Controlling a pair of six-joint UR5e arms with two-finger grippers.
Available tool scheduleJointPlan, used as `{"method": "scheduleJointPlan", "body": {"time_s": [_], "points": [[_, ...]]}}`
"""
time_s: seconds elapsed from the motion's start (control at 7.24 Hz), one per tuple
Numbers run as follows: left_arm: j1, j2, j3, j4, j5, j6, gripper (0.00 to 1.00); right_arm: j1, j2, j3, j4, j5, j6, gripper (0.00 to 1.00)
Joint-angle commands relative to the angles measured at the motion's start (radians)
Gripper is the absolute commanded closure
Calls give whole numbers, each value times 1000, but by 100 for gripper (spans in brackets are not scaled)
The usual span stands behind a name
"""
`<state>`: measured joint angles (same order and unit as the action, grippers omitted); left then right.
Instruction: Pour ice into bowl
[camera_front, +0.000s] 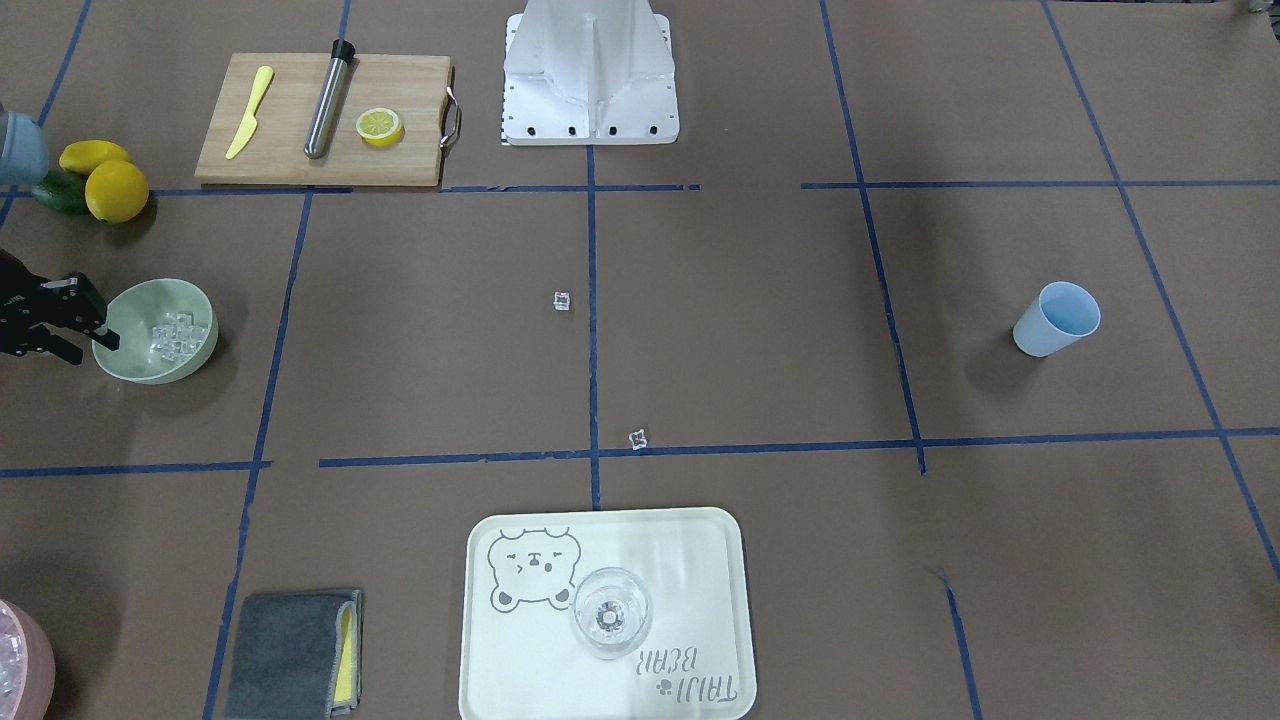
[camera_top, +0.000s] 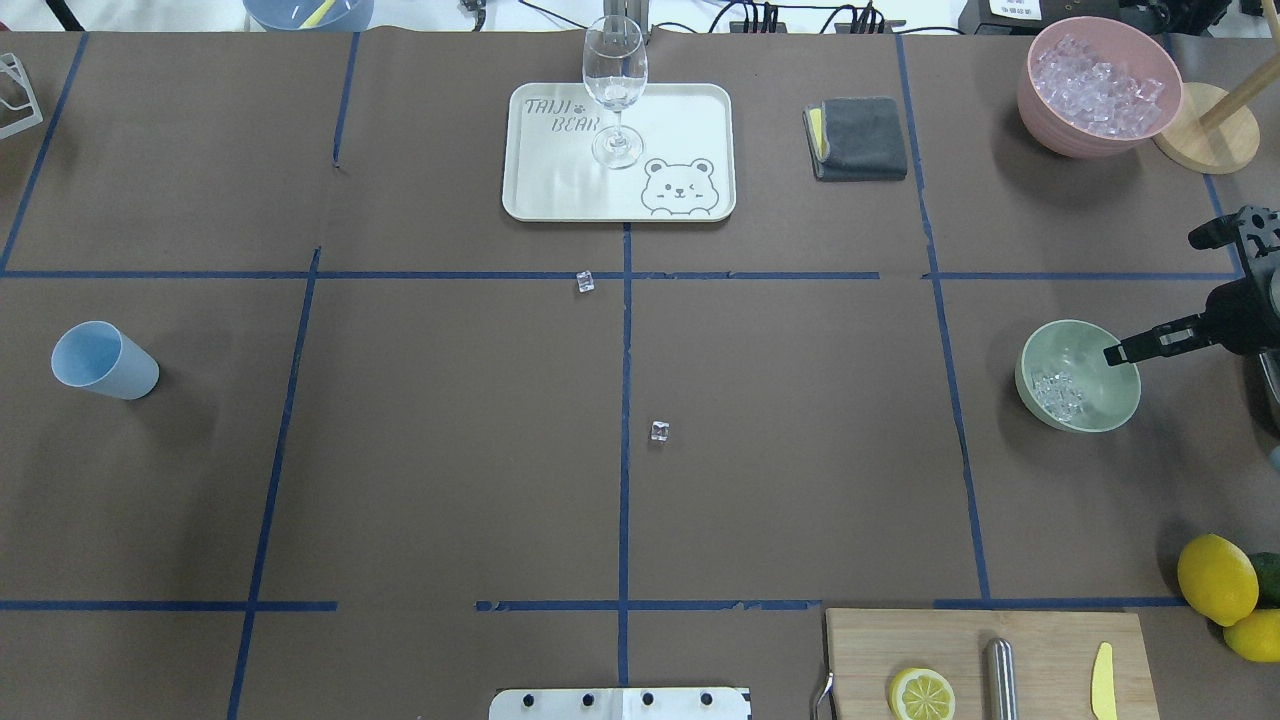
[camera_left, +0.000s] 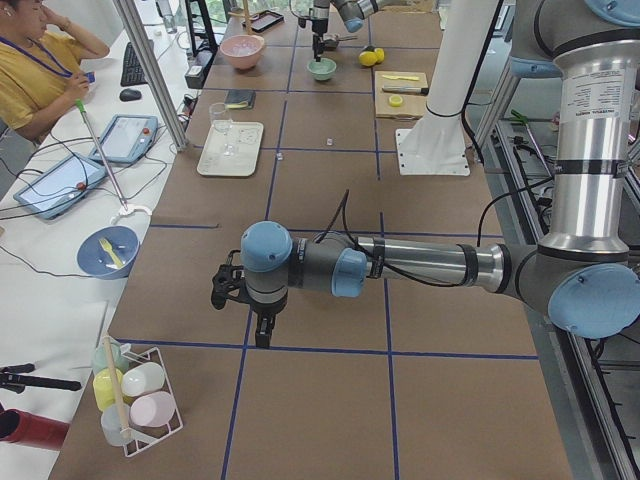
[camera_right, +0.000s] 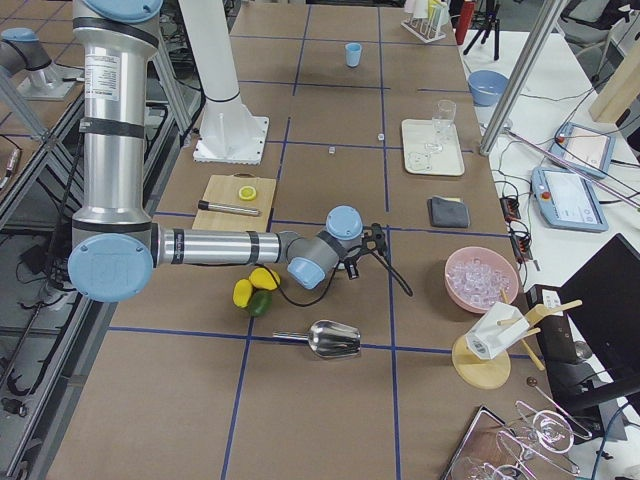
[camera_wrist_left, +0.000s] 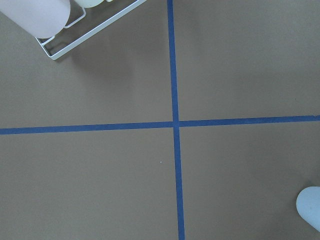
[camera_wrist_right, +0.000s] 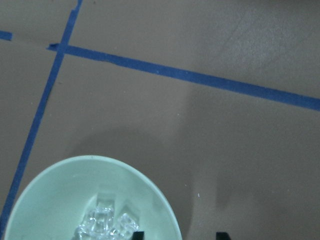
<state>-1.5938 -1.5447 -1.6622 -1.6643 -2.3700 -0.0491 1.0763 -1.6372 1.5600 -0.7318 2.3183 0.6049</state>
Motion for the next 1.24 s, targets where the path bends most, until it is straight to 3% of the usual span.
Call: {"method": "scheduleJointPlan", "body": {"time_s": [0.0, 0.14, 0.69, 0.83, 0.97, 1.1], "points": [[0, 0, -1, 0, 0, 0, 0, 59, 4, 64, -123, 16, -11, 0], [2, 0, -1, 0, 0, -2, 0, 89, 29, 81, -211, 4, -67, 0], [2, -2, -2, -6, -2, 0, 0, 397, 69, 74, -688, -10, -665, 0], [3, -2, -1, -12, -11, 0, 0, 472, 80, 74, -795, -10, -698, 0], [3, -2, -1, -12, -14, 2, 0, 490, 62, 81, -892, -83, -711, 0], [3, -2, -1, -11, -14, 2, 0, 493, 31, 84, -891, -108, -711, 0]]}}
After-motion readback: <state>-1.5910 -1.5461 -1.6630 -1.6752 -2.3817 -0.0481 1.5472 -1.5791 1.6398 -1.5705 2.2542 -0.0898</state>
